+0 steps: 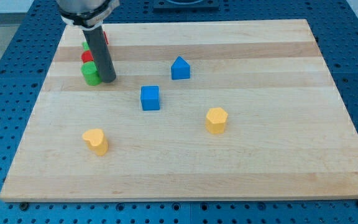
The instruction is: Move your arm towards the blue cube
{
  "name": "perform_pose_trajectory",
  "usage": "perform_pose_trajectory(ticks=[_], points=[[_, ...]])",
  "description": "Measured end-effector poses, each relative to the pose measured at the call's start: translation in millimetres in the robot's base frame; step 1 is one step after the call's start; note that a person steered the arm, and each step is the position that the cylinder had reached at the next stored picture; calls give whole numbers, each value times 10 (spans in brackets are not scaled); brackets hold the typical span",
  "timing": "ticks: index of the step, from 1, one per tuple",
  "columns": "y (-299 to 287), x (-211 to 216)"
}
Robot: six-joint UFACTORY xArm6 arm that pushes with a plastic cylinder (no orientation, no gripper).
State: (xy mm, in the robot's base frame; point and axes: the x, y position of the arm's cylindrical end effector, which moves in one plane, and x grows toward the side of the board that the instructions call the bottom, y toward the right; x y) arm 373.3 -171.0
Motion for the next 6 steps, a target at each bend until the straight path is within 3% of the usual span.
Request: perform_pose_trajectory(ticks=[2, 4, 6], points=[[52, 0], [579, -225], [304, -304]])
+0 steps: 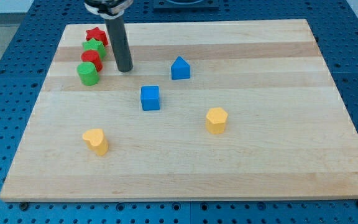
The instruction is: Move your arm towards the blue cube
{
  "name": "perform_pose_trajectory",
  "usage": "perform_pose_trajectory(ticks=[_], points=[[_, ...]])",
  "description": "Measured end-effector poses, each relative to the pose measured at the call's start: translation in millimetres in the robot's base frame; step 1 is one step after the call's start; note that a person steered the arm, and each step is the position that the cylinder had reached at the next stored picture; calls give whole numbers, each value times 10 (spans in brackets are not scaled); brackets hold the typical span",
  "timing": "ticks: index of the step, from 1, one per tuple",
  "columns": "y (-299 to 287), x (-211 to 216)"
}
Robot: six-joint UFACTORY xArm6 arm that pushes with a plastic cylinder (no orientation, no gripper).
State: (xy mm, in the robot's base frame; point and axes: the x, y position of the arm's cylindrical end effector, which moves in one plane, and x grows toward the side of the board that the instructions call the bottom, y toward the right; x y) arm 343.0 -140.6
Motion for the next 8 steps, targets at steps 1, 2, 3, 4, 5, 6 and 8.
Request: perform_pose_trajectory(ticks=[1, 2, 3, 4, 5, 6, 8], points=[[-131, 0], [-131, -101], [-5, -273], [415, -390], [712, -462], [713, -462], [713, -27]])
